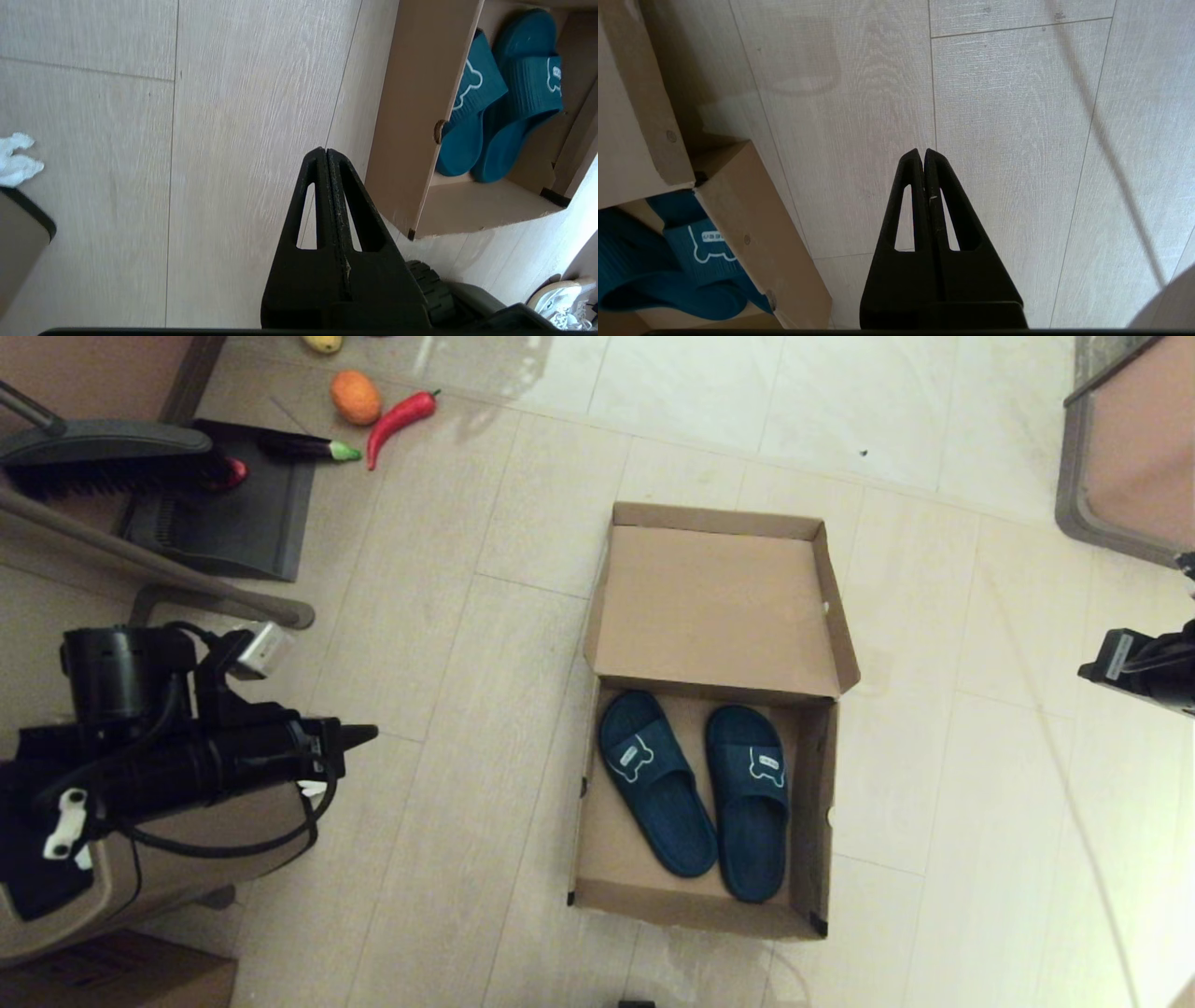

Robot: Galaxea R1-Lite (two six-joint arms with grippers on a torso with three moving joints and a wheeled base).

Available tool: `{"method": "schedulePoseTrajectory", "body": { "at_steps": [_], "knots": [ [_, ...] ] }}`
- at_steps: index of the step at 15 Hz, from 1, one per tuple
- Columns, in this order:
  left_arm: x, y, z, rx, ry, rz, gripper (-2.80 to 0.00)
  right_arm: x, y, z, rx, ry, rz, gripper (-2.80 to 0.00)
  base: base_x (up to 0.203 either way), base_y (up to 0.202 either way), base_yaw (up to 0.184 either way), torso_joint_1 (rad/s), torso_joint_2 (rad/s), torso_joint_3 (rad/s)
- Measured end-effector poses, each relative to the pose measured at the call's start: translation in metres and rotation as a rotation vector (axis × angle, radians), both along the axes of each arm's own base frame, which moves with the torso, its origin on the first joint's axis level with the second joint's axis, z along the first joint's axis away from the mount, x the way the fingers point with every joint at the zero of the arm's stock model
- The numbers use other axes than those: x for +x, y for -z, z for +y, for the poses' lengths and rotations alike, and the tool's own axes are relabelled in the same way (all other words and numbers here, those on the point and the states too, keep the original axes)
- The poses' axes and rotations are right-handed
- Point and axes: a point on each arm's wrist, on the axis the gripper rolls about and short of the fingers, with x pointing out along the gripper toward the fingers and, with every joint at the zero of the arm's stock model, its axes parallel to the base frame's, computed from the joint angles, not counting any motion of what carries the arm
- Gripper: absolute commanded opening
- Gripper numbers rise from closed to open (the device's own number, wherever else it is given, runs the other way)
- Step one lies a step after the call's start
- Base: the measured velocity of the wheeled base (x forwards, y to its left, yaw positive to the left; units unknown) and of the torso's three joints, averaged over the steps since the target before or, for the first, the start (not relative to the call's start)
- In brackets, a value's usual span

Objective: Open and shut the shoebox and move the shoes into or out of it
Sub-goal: Close the shoe box

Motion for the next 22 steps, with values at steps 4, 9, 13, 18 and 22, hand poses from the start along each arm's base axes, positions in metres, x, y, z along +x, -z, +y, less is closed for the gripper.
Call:
{"method": "schedulePoseTrajectory", "body": {
  "at_steps": [4,9,13,18,22],
  "knots": [
    [0.023,-0.009,-0.013,-0.020,0.063,-0.043,-2.80,0.008,-0.002,-0.001,-0.008,-0.048,-0.014,-2.80,0.000,0.000,0.000,0.000,0.00,0.000],
    [0.075,-0.018,-0.043,-0.143,0.106,-0.111,-2.80,0.042,-0.011,-0.005,0.250,-0.169,-0.058,-2.80,0.000,0.000,0.000,0.000,0.00,0.000],
    [0.133,-0.022,-0.057,-0.214,0.105,-0.179,-2.80,0.091,-0.008,-0.002,0.425,-0.165,-0.093,-2.80,0.000,0.000,0.000,0.000,0.00,0.000],
    [0.196,-0.009,-0.080,-0.301,0.122,-0.255,-2.80,0.136,0.023,0.013,0.660,-0.166,-0.040,-2.80,0.000,0.000,0.000,0.000,0.00,0.000],
    [0.221,0.017,-0.106,-0.416,0.121,-0.213,-2.80,0.149,0.033,0.024,0.825,-0.309,0.017,-2.80,0.000,0.000,0.000,0.000,0.00,0.000]
  ]
}}
